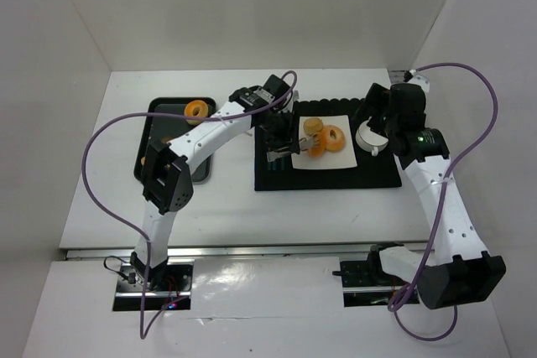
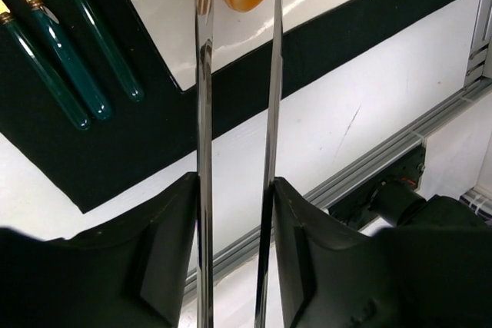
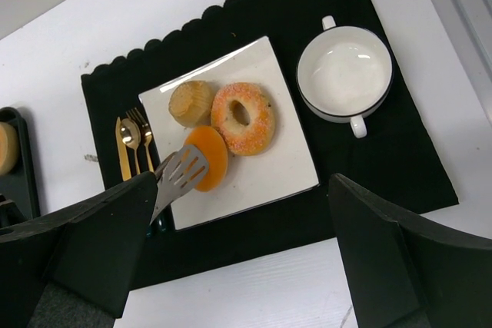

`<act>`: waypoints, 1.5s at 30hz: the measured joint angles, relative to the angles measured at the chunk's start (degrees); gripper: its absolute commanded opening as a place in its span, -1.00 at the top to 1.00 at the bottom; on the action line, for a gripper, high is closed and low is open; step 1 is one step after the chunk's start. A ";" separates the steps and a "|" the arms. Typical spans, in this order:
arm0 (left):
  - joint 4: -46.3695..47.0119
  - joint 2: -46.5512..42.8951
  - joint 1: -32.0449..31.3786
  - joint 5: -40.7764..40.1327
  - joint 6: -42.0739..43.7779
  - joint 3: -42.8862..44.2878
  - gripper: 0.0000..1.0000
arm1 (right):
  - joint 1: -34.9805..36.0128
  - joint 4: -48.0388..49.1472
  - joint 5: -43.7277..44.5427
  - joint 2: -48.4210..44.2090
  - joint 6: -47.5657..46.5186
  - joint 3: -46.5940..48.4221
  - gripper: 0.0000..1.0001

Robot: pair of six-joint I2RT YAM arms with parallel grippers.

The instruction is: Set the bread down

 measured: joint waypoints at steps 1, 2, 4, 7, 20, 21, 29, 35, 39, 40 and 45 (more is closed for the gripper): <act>-0.22 -0.11 0.00 -0.02 0.13 0.02 -0.16 | 0.00 0.00 -0.02 0.20 0.00 0.00 -0.99; -0.52 -0.20 -0.02 -0.07 0.24 0.00 -0.16 | 0.00 0.00 -0.04 0.33 -0.02 0.00 -0.99; -1.25 -0.50 -0.02 -0.26 0.35 0.04 -0.18 | 0.00 0.00 -0.07 0.50 -0.02 0.00 -0.99; -2.47 -1.49 -0.02 -0.81 0.61 0.17 -0.21 | 0.00 0.00 -0.15 0.57 -0.02 0.00 -0.99; -7.32 -14.71 0.31 -14.95 2.03 -2.29 -0.16 | 0.00 0.07 -1.14 1.09 0.00 0.00 -0.99; -6.93 -16.79 0.66 -18.49 2.36 -4.35 -0.16 | 0.00 0.09 -1.25 1.09 0.00 0.00 -0.99; 2.86 -28.00 3.87 -35.52 3.76 -31.78 -0.16 | 0.00 0.22 -2.38 1.09 0.00 -0.26 -0.99; 10.75 -27.85 3.63 -38.05 3.58 -44.41 -0.18 | 0.00 0.15 -2.47 1.22 0.00 -0.26 -0.99; 15.47 -27.80 4.13 -38.03 3.37 -47.52 -0.29 | 0.00 0.15 -2.64 1.31 0.00 -0.26 -0.99; 16.24 -27.71 4.35 -37.59 3.41 -48.00 -0.29 | 0.00 0.17 -2.67 1.40 0.00 -0.26 -0.99; 17.03 -24.76 5.18 -35.08 3.58 -47.65 -0.71 | 0.00 0.17 -3.23 2.64 0.00 -0.26 -0.99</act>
